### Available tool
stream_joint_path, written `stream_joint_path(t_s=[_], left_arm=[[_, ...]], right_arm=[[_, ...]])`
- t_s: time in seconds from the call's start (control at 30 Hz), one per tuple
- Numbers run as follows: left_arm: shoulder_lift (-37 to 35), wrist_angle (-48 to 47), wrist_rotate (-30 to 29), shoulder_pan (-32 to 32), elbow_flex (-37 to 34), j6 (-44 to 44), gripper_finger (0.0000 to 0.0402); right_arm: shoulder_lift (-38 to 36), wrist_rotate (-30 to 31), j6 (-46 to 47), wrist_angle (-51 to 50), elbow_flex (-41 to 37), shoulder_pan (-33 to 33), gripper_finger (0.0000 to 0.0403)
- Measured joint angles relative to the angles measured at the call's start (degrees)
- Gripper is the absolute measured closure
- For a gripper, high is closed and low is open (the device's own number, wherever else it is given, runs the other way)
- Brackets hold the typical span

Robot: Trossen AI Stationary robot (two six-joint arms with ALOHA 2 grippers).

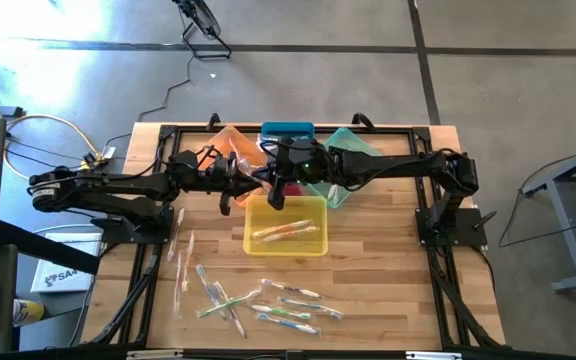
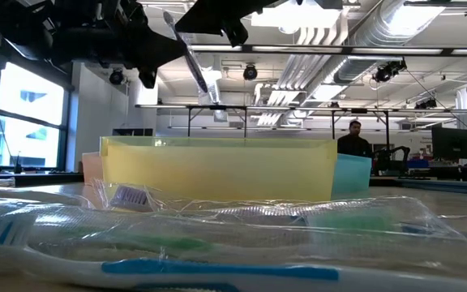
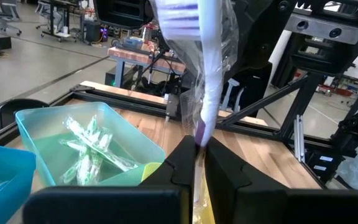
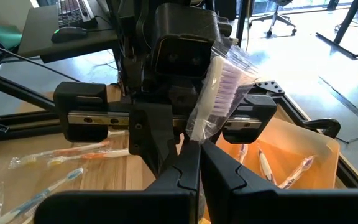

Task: Pick & Place Toothbrushes
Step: Put the purple toothbrush into the orange bin

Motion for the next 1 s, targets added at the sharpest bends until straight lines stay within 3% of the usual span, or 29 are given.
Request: stream_joint_path(t_s=[0.6, 1.0], left_arm=[[0.00, -0.03, -0.02, -0.01, 0.00, 0.00, 0.0386], [0.00, 0.04, -0.99, -0.01, 0.00, 0.02, 0.0386]], right_arm=[[0.00, -0.15, -0.02, -0.04, 0.00, 0.09, 0.0388], [-0.10, -0.07, -0.01, -0.05, 0.00, 0.13, 0.0248]])
